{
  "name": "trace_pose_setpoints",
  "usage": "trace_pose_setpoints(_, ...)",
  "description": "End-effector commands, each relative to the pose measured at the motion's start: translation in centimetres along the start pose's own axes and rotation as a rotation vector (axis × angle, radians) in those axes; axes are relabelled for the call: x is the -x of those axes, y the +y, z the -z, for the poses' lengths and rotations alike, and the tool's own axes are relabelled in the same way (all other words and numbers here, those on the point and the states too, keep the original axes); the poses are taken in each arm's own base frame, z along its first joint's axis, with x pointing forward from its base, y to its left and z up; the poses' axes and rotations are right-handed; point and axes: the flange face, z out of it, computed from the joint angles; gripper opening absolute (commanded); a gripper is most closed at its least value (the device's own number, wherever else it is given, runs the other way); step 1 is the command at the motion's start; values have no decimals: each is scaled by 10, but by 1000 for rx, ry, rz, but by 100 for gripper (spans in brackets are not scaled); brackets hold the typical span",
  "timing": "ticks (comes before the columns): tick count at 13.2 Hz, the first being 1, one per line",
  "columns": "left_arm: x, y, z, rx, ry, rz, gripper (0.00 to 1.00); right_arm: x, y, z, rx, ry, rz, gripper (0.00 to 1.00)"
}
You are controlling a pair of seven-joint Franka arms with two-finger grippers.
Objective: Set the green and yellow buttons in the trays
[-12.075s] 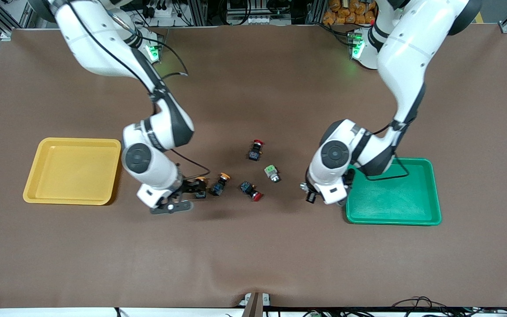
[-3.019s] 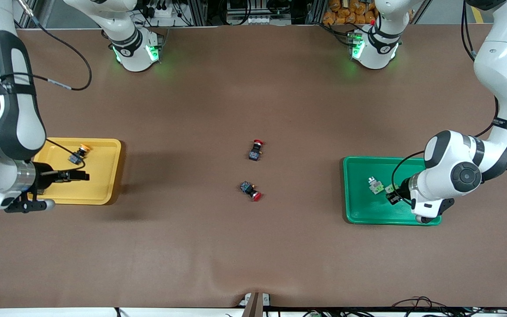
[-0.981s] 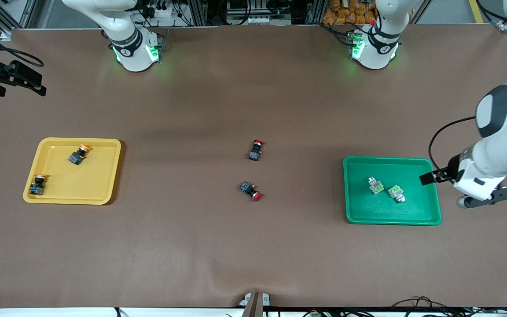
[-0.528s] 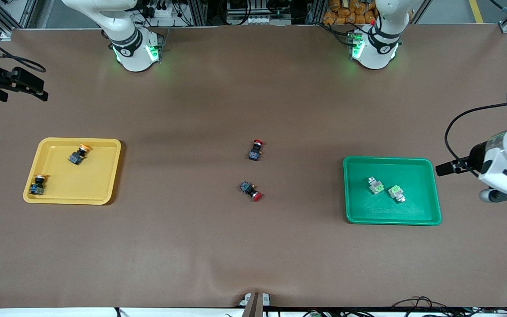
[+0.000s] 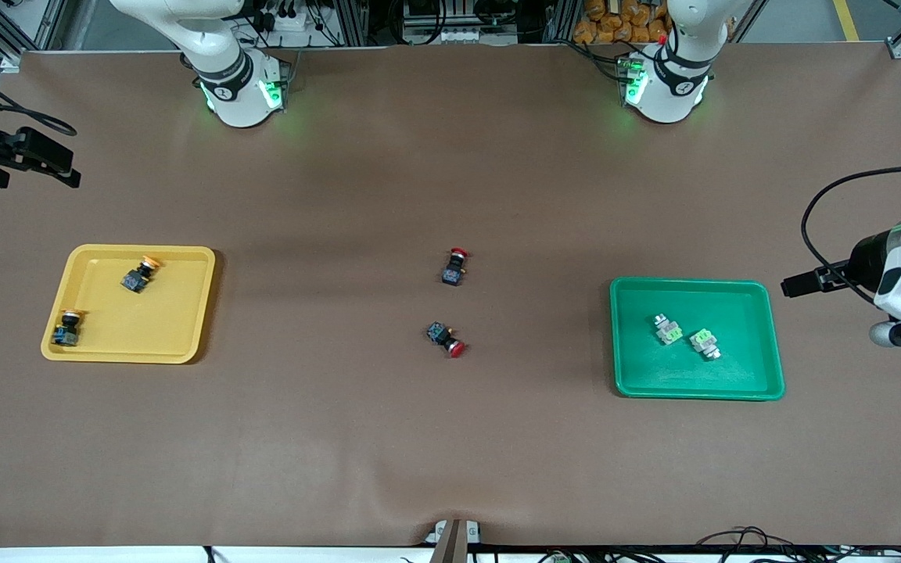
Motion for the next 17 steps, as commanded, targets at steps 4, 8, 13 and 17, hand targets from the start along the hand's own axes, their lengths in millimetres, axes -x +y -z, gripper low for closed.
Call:
trace_pose_setpoints(4, 23, 1, 31, -21, 24, -7, 100, 5, 9, 5, -11, -17, -19, 100)
trace_pose_setpoints(8, 25, 4, 35, -18, 29, -14, 100, 4, 6, 3, -40, -19, -15, 100)
trace_pose_setpoints(13, 41, 14, 48, -12, 33, -14, 100, 3, 1, 4, -50, -4, -6, 100)
trace_pose_setpoints(17, 60, 29, 66, -45, 69, 11, 100, 3, 1, 4, -50, -5, -6, 100)
